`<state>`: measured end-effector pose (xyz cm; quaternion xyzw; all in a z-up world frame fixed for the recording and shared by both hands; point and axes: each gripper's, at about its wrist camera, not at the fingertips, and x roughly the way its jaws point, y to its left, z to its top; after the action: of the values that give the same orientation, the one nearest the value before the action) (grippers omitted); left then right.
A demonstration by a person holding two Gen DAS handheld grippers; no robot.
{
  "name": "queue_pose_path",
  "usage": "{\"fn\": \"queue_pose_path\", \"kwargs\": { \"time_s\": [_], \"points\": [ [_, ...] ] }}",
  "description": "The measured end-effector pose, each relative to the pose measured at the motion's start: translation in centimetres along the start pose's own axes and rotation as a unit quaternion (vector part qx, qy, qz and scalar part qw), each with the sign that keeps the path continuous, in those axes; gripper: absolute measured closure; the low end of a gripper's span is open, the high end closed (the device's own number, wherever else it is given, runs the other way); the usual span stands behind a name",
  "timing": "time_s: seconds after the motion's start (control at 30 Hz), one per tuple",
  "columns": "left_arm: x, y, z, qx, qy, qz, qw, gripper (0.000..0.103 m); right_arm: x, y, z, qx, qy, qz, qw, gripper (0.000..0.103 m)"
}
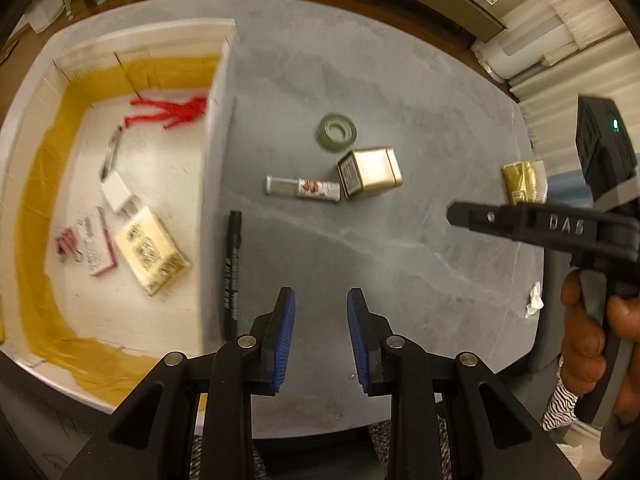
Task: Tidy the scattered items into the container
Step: 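Move the left gripper to the black marker while the right gripper approaches the gold tin, then close the left gripper on the black marker while the right gripper grasps the gold tin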
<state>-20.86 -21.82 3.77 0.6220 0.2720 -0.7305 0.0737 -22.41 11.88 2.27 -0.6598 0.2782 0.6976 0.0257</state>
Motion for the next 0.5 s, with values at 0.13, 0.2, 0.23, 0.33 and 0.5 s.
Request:
{"fn": "queue_pose_path", "kwargs": {
  "time_s": [0.13,0.2,0.23,0.33,0.5],
  "points": [
    [2.9,-0.1,-1.3,0.002,0.003,0.020,0.9998,0.074,1.4,0.6,1.2,-0.022,-0.008,-0.001,1.000,0.051],
    [4.2,0.3,-1.6,0.005,-0.005,0.040,0.9992,0.074,2.1,1.1,1.9,-0.034,-0.015,-0.003,0.999,0.045],
    [4.7,0.7,-1.6,0.003,-0.009,0.049,0.9987,0.074,2.4,1.4,2.2,-0.039,-0.019,-0.006,0.999,0.044],
    [6.0,1.8,-1.2,-0.001,-0.020,0.068,0.9975,0.074,3.6,1.9,3.2,-0.057,-0.029,-0.023,0.998,0.043],
    [6.4,5.1,-0.7,-0.044,-0.047,0.100,0.9929,0.074,5.7,2.4,4.0,-0.080,-0.028,-0.042,0.995,0.042]
  ]
}}
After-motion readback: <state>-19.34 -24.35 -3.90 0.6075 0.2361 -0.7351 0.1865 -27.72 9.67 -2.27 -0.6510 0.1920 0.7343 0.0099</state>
